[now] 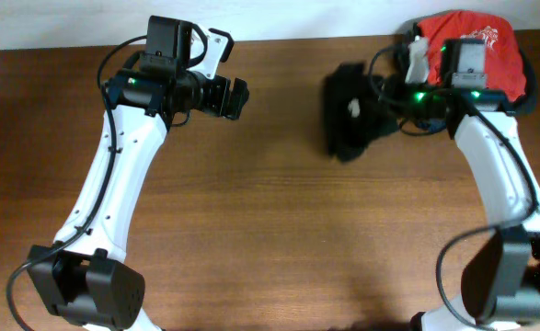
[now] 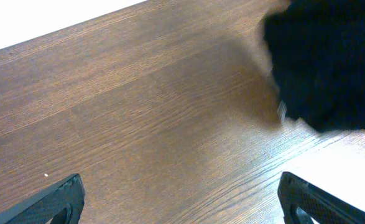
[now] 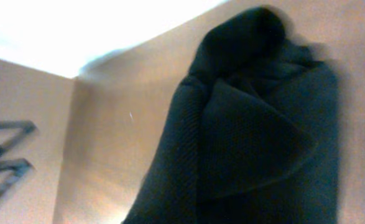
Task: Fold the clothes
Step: 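Carry the folded shirt with the right gripper onto the clothes stack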
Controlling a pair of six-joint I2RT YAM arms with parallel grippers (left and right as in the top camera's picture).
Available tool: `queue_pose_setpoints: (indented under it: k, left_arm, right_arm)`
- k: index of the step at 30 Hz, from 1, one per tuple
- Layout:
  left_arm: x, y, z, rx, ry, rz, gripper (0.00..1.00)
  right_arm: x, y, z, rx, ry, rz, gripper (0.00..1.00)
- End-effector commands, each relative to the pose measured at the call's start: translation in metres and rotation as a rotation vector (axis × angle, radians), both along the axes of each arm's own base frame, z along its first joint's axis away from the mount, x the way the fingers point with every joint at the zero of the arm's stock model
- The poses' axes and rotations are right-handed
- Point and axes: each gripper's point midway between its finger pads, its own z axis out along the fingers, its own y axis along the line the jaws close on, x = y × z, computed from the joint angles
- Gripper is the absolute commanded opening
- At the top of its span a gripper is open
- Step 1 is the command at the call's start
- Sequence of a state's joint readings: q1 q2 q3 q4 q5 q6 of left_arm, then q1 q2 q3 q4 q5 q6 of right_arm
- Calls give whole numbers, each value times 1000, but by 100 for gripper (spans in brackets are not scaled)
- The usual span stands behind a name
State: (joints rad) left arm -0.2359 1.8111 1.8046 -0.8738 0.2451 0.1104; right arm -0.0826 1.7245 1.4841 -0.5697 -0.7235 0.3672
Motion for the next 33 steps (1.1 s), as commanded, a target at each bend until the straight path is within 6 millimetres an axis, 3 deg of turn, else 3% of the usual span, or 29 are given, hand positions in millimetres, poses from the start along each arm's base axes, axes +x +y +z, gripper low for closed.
queue_pose_setpoints:
  k: [1,4,8,11,16,22,26,29,33]
  left_arm:
    - [3,2,-6,8,9,9,99]
    - [4,2,-10,10,18,9,99]
    - [6,2,-20,15,38,9,99]
    - [9,1,-33,23,64,11,99]
    - [16,4,-61,53,114,23,99]
    - [20,3,-108,81,208,25,99]
    - [22,9,-148,130,279,42,99]
    - [21,10,-177,149,336,43,99]
    - [20,10,-210,163,387,41,99]
  right_arm:
    - [20,-15,76,37,-165,-170,4]
    - [43,-33,105,15,-306,-286,4]
    - [67,-80,138,-57,-465,-555,4]
    - [73,-115,168,-105,-596,-748,4]
    - [81,-134,208,-71,-798,-856,4]
    - [106,-184,196,-79,-879,-930,4]
    - [139,-217,182,-3,-915,-893,4]
    - [171,-228,168,13,-922,-855,4]
    - [206,-233,170,23,-962,-823,4]
